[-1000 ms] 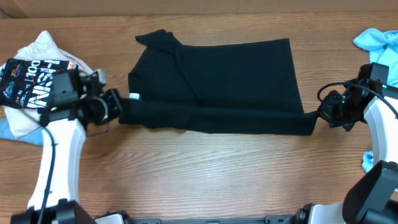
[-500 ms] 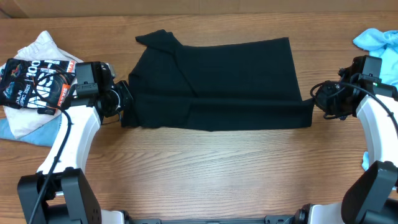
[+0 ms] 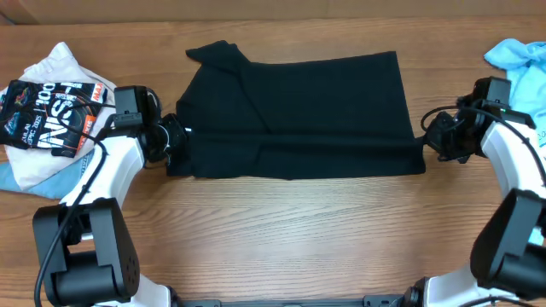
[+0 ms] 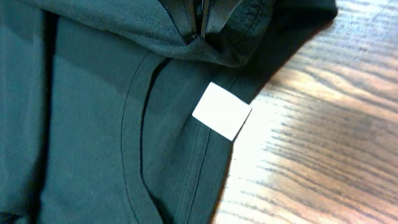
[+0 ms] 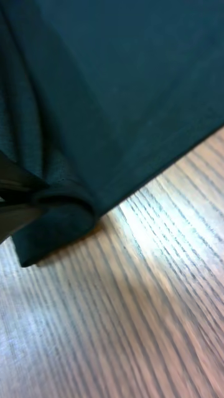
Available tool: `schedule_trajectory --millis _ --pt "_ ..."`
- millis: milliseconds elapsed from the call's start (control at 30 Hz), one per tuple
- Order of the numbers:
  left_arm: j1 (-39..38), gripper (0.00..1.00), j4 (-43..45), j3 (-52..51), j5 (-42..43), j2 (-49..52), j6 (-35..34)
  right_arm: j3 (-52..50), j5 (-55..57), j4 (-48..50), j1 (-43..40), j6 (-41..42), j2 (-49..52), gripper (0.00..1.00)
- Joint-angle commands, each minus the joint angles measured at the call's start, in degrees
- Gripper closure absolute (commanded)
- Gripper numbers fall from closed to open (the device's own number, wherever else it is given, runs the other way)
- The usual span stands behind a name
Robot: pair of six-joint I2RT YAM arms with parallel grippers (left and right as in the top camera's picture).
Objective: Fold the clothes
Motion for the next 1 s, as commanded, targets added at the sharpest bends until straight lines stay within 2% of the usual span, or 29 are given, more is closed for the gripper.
schedule_trajectory --millis 0,233,267,300,333,400,433,467,567,733,900,967 --pt "0.35 0.96 1.70 -0.02 -2.84 0.50 -0.57 0.04 2.40 1.66 0.13 0.00 1.57 0.93" --pt "0.35 0.92 5.40 -0.02 -2.86 0.50 -0.57 0.04 2.38 4.55 1.38 0.00 2.38 0.89" --pt "0.35 0.91 5.60 -0.02 -2.86 0.50 -0.57 0.04 2.40 5.03 1.68 0.00 2.38 0.85" --pt "0.35 0.89 5.73 -0.02 -2.84 0.50 -0.57 0.04 2.40 5.46 1.92 0.00 2.38 0.80" --pt "0.35 0.82 5.70 -0.02 -2.54 0.50 -0.57 0.04 2.38 5.77 2.14 0.00 2.38 0.64" --pt "0.37 0.57 4.83 -0.02 -0.31 0.50 -0.09 0.04 2.40 6.10 2.40 0.00 2.38 0.37" --pt "0.37 0.44 3.91 -0.02 1.60 0.50 0.42 0.04 2.40 6.10 2.40 -0.02 2.38 0.30" --pt "0.37 0.38 2.82 -0.02 3.52 0.50 0.90 0.04 2.40 6.03 2.40 -0.02 2.38 0.26" --pt "0.35 0.34 -1.36 -0.02 6.97 0.50 1.18 0.04 2.40 5.31 2.38 0.00 2.38 0.25" --pt "0.37 0.33 -8.09 -0.02 5.77 0.50 3.58 0.04 2.43 2.84 2.40 0.00 2.38 0.24" --pt "0.35 0.33 -10.01 -0.02 3.37 0.50 4.66 0.04 2.82 -0.48 2.40 -0.02 2.38 0.24" --pt "0.31 0.37 -9.77 -0.02 3.74 0.50 4.63 0.04 4.42 -1.18 2.40 0.00 2.38 0.24"
